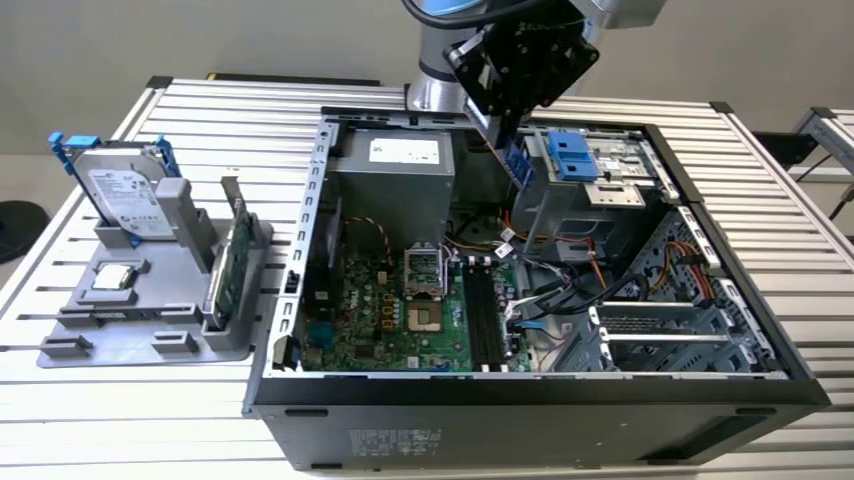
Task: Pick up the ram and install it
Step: 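Insert the ram into the slot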
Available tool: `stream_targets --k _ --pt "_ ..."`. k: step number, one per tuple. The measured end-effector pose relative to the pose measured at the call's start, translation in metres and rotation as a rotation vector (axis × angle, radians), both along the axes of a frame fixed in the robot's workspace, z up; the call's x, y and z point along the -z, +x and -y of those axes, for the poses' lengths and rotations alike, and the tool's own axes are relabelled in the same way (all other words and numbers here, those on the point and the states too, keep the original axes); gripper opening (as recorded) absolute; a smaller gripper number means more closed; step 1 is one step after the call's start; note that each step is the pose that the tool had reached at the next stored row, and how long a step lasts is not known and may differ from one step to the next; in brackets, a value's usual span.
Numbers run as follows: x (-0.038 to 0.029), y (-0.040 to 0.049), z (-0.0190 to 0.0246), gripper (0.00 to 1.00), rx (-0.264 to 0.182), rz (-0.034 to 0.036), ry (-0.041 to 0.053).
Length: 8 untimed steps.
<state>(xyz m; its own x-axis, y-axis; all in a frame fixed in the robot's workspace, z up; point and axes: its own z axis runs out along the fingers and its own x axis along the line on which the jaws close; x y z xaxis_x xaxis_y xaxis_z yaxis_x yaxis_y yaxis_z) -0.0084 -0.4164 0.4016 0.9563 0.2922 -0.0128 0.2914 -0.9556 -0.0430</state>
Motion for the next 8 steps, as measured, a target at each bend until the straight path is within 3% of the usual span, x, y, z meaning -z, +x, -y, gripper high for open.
stream_targets --k 8 --pt "0.0001 0.0000 0.0000 0.00 0.044 0.0000 0.0001"
